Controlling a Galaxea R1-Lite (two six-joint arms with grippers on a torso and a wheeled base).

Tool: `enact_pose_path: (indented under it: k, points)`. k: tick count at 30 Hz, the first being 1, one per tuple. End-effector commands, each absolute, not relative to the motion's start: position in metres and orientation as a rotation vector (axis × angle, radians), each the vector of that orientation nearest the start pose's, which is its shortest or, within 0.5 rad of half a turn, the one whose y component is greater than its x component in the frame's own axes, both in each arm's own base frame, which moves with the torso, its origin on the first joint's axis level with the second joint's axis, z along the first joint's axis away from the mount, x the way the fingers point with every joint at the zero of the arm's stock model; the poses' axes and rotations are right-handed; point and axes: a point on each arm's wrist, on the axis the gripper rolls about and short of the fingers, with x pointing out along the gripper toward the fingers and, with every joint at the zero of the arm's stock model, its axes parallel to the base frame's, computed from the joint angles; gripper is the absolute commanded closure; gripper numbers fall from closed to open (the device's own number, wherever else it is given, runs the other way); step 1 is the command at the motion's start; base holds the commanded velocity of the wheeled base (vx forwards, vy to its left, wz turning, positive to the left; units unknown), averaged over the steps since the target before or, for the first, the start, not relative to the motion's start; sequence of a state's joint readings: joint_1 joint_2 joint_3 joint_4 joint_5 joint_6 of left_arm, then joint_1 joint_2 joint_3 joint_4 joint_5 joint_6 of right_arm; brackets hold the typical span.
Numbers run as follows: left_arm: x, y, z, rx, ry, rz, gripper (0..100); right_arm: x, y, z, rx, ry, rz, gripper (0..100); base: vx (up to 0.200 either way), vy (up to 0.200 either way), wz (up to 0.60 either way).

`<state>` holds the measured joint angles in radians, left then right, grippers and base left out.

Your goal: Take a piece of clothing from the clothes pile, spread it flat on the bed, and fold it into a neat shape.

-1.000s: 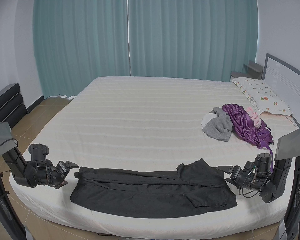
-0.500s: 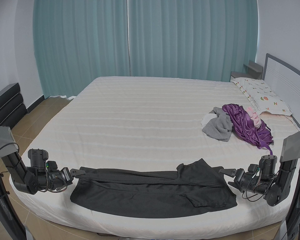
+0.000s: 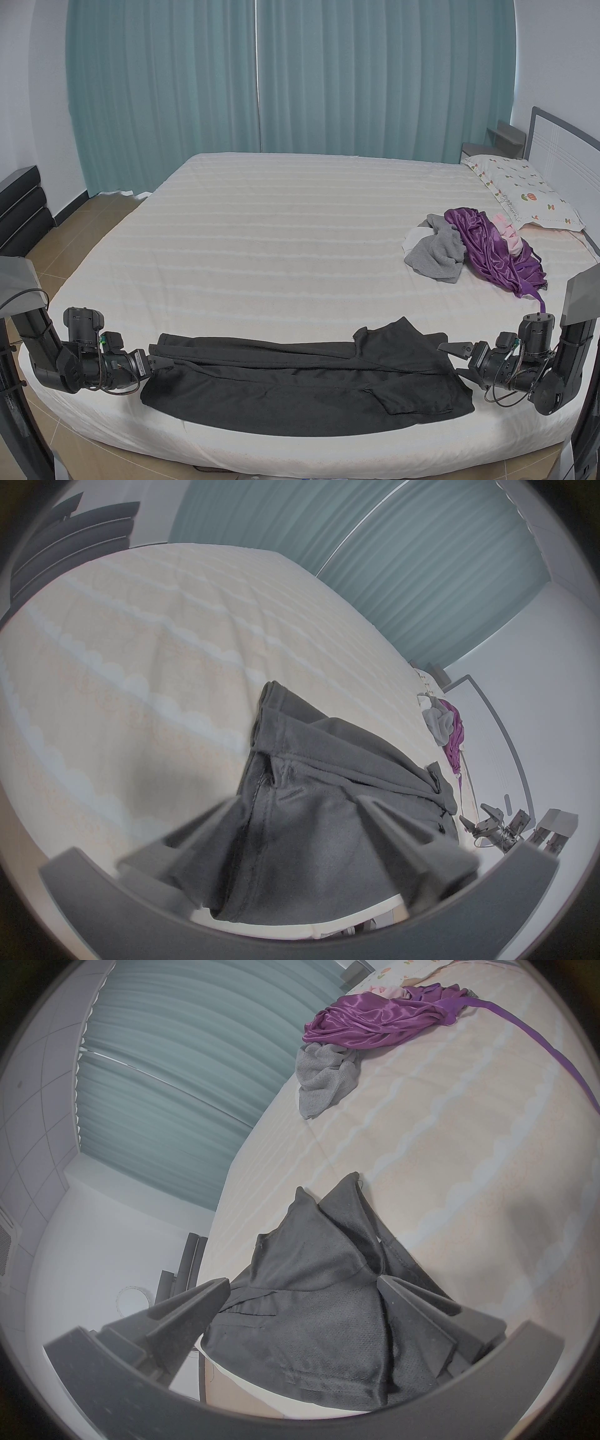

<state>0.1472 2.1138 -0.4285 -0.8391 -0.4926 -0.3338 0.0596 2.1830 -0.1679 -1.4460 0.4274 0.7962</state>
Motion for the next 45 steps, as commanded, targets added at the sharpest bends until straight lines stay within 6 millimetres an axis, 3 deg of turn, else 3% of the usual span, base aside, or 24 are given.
enact_pose_path:
  k: [1,12,23,24,38,39,45]
  points:
    - [0.271,0.031,-0.004,-0.588,0.878,-0.179,100,0.249,0.024,0.001,0.865,0.730,0.223,0,0.000,0.000,0.00]
    - [0.240,0.050,-0.011,-0.580,0.925,-0.111,100,0.247,0.024,0.002,0.870,0.735,0.233,0,0.000,0.000,0.00]
    - [0.229,0.051,0.009,-0.564,0.868,-0.111,100,0.244,0.024,0.002,0.875,0.738,0.244,0,0.000,0.000,0.00]
    - [0.230,0.050,0.008,-0.561,0.870,-0.119,0,0.244,0.024,0.002,0.875,0.738,0.244,0,0.000,0.000,0.00]
    - [0.252,0.036,-0.005,-0.576,0.903,-0.203,0,0.244,0.025,-0.001,0.874,0.751,0.243,0,0.000,0.000,0.00]
    - [0.252,0.036,-0.005,-0.576,0.903,-0.203,100,0.244,0.025,-0.001,0.874,0.751,0.243,0,0.000,0.000,0.00]
    - [0.249,0.037,-0.006,-0.586,0.910,-0.206,100,0.243,0.025,0.001,0.879,0.754,0.258,0,0.000,0.000,0.00]
